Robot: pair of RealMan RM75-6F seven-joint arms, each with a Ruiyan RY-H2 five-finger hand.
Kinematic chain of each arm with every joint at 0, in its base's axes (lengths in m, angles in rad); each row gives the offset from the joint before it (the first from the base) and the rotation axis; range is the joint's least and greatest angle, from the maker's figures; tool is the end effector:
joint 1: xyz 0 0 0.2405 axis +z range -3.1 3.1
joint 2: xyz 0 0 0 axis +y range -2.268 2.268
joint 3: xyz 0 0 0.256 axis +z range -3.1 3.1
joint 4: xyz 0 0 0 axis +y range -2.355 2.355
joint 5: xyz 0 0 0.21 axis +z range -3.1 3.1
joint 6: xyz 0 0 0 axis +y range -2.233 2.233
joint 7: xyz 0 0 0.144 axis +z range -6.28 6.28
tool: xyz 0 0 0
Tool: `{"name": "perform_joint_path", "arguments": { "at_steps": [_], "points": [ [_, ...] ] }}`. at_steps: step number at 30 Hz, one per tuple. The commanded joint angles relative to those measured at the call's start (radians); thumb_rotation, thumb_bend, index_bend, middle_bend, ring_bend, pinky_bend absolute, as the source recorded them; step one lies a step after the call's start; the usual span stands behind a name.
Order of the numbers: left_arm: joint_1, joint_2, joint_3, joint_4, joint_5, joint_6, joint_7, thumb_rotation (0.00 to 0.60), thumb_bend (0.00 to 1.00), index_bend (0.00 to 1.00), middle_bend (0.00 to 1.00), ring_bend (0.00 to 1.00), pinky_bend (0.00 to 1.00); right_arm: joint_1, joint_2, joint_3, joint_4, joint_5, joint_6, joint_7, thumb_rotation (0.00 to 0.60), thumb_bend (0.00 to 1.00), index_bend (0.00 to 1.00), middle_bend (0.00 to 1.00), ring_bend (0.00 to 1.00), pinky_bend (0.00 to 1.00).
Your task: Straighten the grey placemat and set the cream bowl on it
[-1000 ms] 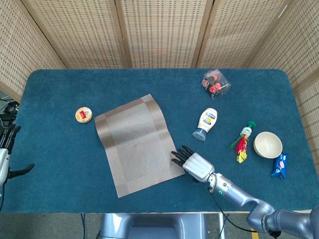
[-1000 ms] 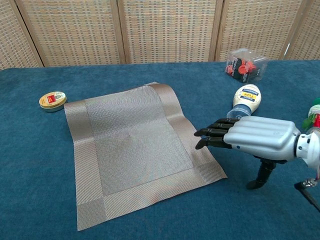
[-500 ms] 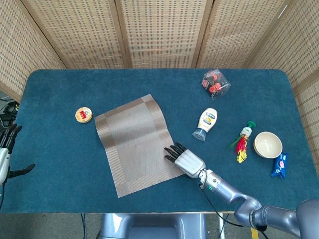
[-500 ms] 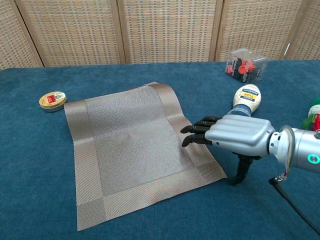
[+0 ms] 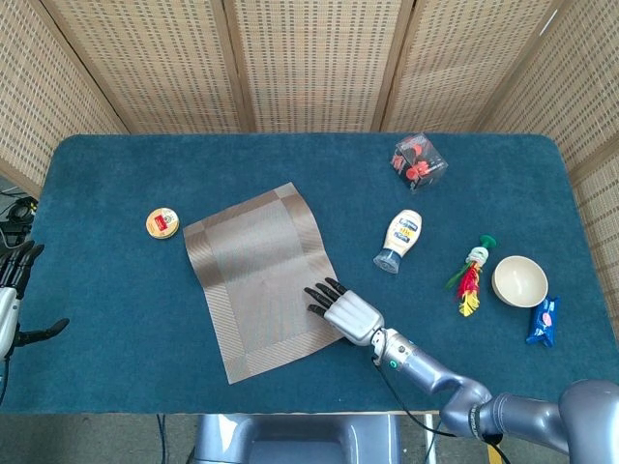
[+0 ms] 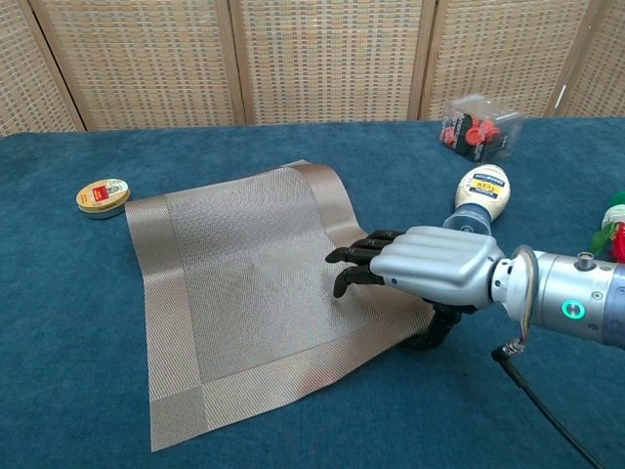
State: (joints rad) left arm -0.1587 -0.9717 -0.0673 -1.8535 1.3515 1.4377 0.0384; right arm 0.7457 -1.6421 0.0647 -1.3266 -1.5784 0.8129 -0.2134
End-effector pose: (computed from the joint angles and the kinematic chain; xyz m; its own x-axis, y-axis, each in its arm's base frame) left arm -0.2784 0.2009 0.1849 0.3279 0.0218 0.9445 0.9433 0.0476 -0.3286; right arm -0.1425 -0.3001 -0.0749 0.6703 -0.2353 0.7038 -0.6008 -0.7288 0.3285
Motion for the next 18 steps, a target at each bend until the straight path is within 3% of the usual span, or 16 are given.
{"name": "perform_joint_path", "arguments": {
  "at_steps": [1,5,8,18],
  "points": [
    [0.000,0.000,0.000,0.000,0.003,-0.002,-0.001,0.600,0.00,0.00,0.00,0.00,0.00,0.002,0.002,-0.008,-0.005,-0.010,0.012,0.011,0.600,0.63,0.33,0.00,0.00,0.00],
    [0.001,-0.001,0.001,-0.001,0.011,-0.006,0.003,0.600,0.00,0.00,0.00,0.00,0.00,0.000,0.003,-0.027,-0.012,-0.042,0.051,0.036,0.600,0.77,0.52,0.00,0.00,0.00],
    [0.001,-0.002,0.001,-0.002,0.012,-0.009,0.005,0.600,0.00,0.00,0.00,0.00,0.00,-0.005,0.002,-0.049,-0.009,-0.081,0.092,0.055,0.600,0.81,0.61,0.00,0.00,0.00],
    [-0.002,-0.004,-0.002,0.004,0.008,-0.028,0.006,0.600,0.00,0.00,0.00,0.00,0.00,-0.045,0.093,-0.190,-0.045,-0.283,0.285,0.104,0.600,0.74,0.63,0.00,0.00,0.00]
  ]
}}
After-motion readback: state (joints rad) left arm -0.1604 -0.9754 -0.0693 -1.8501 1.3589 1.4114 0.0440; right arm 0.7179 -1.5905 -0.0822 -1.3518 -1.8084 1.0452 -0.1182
